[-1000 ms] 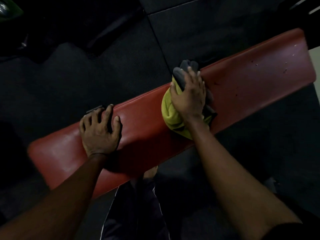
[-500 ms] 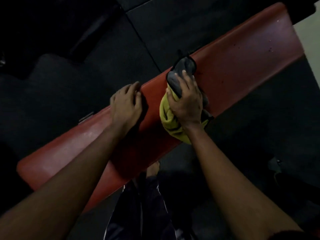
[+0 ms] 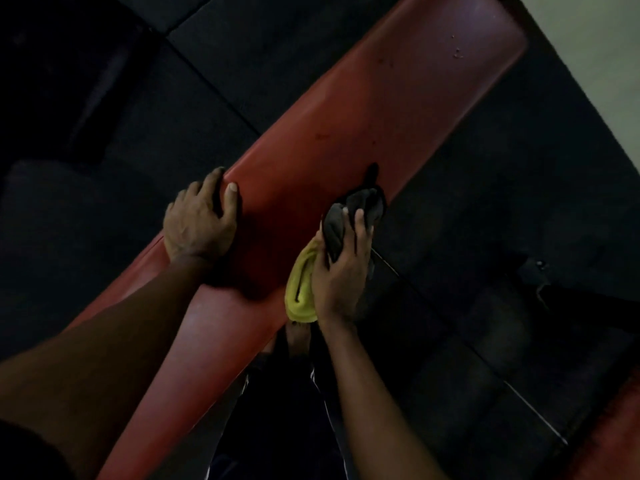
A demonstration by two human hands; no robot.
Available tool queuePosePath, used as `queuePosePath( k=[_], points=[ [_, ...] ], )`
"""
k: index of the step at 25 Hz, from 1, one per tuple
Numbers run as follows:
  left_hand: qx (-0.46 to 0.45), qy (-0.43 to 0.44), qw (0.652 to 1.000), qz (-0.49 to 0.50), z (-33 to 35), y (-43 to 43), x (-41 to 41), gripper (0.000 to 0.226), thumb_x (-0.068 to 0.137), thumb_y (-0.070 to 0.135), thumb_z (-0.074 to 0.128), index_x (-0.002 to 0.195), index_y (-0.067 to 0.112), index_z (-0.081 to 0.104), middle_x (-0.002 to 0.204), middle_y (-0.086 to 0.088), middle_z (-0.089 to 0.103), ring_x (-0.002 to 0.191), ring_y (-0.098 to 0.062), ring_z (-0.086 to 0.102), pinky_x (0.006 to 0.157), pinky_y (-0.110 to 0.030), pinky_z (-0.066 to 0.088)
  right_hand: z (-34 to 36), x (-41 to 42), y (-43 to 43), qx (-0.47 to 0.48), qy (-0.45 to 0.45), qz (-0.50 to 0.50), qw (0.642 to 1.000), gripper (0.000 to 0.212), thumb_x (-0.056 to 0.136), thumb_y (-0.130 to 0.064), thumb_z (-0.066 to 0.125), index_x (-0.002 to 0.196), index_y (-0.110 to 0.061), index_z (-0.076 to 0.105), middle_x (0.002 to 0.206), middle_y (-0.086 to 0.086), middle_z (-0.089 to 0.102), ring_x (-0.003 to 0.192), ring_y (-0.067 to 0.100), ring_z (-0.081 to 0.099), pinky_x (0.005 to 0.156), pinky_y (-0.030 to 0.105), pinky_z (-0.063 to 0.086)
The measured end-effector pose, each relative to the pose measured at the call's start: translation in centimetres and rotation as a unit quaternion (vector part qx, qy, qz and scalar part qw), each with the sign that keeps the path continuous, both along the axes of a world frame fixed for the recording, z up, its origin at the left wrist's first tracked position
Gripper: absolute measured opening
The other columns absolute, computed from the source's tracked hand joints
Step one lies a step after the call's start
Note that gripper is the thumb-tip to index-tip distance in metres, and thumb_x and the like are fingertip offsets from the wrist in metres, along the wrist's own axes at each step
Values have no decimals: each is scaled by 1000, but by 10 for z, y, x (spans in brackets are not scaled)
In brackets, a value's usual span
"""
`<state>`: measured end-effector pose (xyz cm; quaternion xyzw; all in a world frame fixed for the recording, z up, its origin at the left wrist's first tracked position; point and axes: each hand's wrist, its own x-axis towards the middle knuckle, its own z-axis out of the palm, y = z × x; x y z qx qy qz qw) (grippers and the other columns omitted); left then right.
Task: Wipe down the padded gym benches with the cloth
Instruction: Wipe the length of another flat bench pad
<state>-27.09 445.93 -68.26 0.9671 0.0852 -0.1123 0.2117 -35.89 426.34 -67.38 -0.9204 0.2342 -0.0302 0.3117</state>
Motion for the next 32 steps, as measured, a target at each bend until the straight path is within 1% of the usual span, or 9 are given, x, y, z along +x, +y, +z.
queuePosePath(
  k=[5,14,17,21,23,25,28,30,32],
  points=[
    [20,-21,1000,-11,-6,0,1,54,104,52,33,150,25,40,130,-15,58,112,-35,55,91,-49,44,-1,72,-28,33,-34,-153,987,55,101,-40,56,149,-14,49,161,4,36,150,29,32,116,43,38],
    [-4,-18,998,-62,-2,3,-17,58,106,52,27,159,28,22,157,-9,38,133,-34,44,106,-53,36,-12,7,-16,60,-25,-83,994,60,102,-48,51,154,-21,40,167,-1,23,152,19,29,106,50,48],
    [15,-14,997,-76,-3,10,-40,66,104,55,28,161,25,11,164,-11,23,145,-34,31,115,-54,25,-12,22,-26,48,-45,-82,994,57,103,-44,52,153,-19,42,166,1,26,151,18,30,104,48,50],
    [25,-8,997,-70,-5,8,-40,67,104,53,33,160,23,12,164,-11,22,146,-31,29,118,-51,23,-6,78,-48,20,-26,-155,987,53,103,-39,52,150,-14,48,165,3,30,152,26,27,114,44,41],
    [37,-9,997,-71,-5,8,-40,68,104,53,32,160,21,13,163,-12,23,145,-32,30,118,-50,24,-1,89,-47,-48,8,-92,995,53,102,-35,51,151,-14,46,165,2,30,154,31,21,120,44,32],
    [32,-10,996,-80,-4,8,-40,68,103,53,30,160,20,15,162,-13,25,143,-34,32,118,-51,25,5,80,-43,-112,1,84,990,58,98,-34,52,152,-14,45,163,3,34,153,32,23,122,46,29],
    [31,-4,996,-78,-4,9,-39,69,102,54,29,160,19,16,161,-15,27,142,-36,34,117,-51,27,9,69,-45,-142,10,331,933,67,90,-36,55,154,-20,42,163,-2,34,153,28,25,121,47,30],
    [28,-6,997,-76,-3,8,-39,69,101,53,30,160,19,17,160,-15,29,141,-36,35,116,-52,28,9,94,-59,-138,9,390,910,66,90,-38,55,154,-24,42,163,-3,33,153,26,25,119,47,33],
    [25,-10,997,-75,-3,8,-38,70,100,53,31,159,19,19,159,-15,31,139,-37,37,114,-53,29,6,126,-62,-127,2,358,925,63,93,-40,57,153,-24,44,163,-1,34,152,27,27,120,46,32]
  ],
)
